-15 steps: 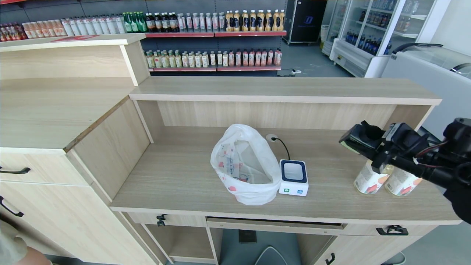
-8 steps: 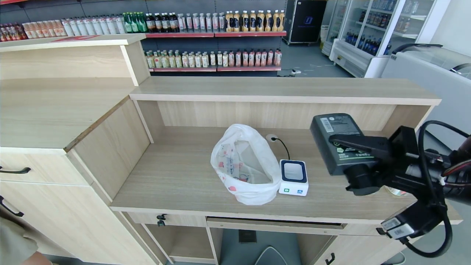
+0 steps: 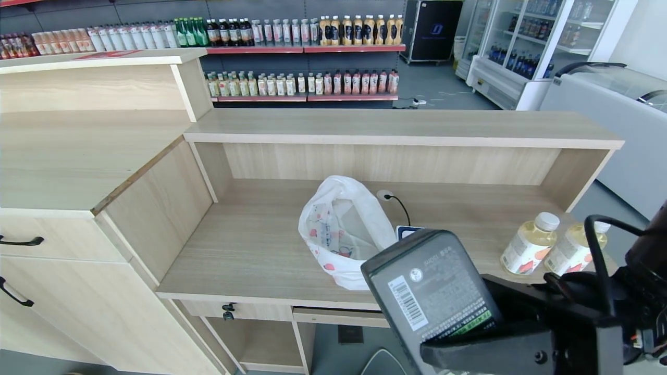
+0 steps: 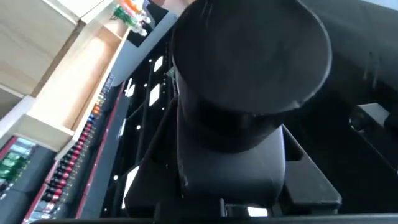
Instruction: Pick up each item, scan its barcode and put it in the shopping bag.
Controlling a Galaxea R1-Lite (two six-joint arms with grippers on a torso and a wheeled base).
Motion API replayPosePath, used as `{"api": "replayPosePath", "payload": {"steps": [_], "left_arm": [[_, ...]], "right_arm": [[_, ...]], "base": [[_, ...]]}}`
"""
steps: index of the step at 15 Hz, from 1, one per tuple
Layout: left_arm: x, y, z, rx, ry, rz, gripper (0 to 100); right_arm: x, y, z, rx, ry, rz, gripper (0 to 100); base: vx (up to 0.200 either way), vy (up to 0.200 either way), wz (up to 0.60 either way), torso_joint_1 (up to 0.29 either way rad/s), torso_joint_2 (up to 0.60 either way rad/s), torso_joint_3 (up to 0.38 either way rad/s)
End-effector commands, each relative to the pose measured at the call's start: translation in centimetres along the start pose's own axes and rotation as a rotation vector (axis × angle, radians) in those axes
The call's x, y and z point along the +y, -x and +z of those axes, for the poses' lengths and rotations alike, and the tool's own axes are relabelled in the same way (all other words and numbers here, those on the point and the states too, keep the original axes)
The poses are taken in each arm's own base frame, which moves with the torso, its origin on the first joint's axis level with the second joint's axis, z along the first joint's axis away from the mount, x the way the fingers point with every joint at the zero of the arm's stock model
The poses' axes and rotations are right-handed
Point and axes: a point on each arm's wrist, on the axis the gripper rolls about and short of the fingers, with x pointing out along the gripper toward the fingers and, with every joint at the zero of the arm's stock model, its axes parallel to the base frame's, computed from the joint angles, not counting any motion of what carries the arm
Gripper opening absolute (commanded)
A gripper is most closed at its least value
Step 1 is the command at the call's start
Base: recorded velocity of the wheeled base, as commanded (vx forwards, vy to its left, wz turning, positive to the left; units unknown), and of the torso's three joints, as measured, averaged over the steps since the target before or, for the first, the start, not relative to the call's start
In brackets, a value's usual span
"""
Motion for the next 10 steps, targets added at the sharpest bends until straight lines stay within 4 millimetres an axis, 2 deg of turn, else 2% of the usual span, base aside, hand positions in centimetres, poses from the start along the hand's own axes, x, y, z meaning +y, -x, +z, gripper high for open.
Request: {"api": "replayPosePath", "payload": {"steps": [1,10], "left_arm": [[0.00,-0.01,0.00,0.002,0.000,0.001,100],[0.00,-0.01,0.00,0.002,0.000,0.001,100]], "right_arm": [[-0.44,0.01,-0.10,0.001,0.039,-0.022,0],[-0.46,0.42,-0.35,0.007,0.041,-0.018,0]], "base": [[0.000,0.000,0.00,0.000,0.00,0.000],[0.000,0.000,0.00,0.000,0.00,0.000]]}}
